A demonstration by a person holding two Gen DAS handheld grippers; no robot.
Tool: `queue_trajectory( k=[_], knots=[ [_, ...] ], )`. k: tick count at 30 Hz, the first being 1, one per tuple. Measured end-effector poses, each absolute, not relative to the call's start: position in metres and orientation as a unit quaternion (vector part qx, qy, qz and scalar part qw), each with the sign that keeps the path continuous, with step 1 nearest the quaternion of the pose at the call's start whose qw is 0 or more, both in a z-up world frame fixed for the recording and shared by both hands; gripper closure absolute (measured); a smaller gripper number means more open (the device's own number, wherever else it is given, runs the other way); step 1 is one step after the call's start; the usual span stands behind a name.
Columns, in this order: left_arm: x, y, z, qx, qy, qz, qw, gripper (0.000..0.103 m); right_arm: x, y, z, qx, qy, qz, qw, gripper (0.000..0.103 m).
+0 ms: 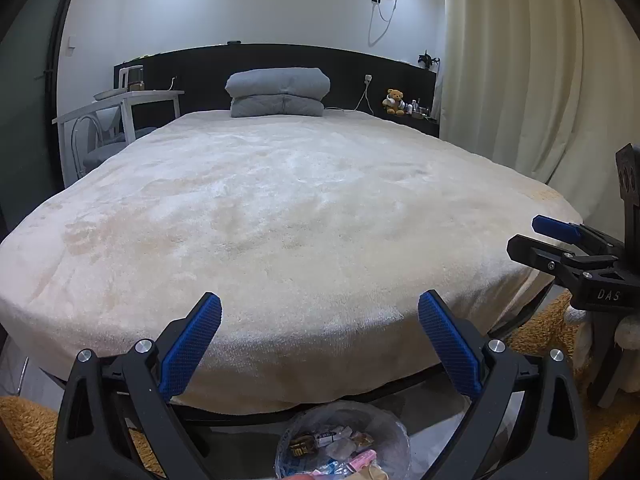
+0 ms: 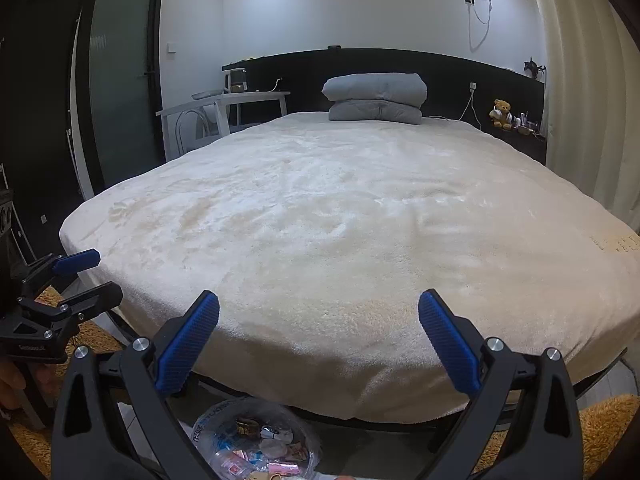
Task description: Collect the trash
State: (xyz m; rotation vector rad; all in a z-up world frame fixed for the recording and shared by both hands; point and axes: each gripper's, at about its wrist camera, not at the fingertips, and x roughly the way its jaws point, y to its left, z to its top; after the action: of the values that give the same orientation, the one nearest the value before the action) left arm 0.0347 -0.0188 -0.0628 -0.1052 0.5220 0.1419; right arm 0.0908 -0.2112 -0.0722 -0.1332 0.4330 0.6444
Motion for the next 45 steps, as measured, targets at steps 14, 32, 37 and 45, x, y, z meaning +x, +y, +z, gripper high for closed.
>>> queue_trajectory(
  k=[14, 32, 37, 45],
  knots=[
    [0.0342, -0.0171, -0.0625, -0.055, 0.251, 0.074, 0.964, 0.006, 0.0887, -0.2084, -0.0733, -0.072, 0.203, 0.319, 0.923, 0.005],
    [0.0339, -0.0187, -0.0606, -0.054, 0.243, 0.076, 0.966, 0.006, 0.0870, -0.2075, -0.0732, -0.073, 0.203, 0.318, 0.923, 0.005],
    [0.0337, -0.0190, -0.0591, -0.052, 0.242, 0.074, 0.966, 0.006, 0.0868, -0.2065, -0.0733, -0.074, 0.204, 0.318, 0.923, 0.005],
    [0.0334, -0.0189, -0.0587, -0.051, 0.241, 0.074, 0.966, 0.006, 0.0867, -0.2063, -0.0733, -0.074, 0.205, 0.318, 0.923, 0.005]
  ],
)
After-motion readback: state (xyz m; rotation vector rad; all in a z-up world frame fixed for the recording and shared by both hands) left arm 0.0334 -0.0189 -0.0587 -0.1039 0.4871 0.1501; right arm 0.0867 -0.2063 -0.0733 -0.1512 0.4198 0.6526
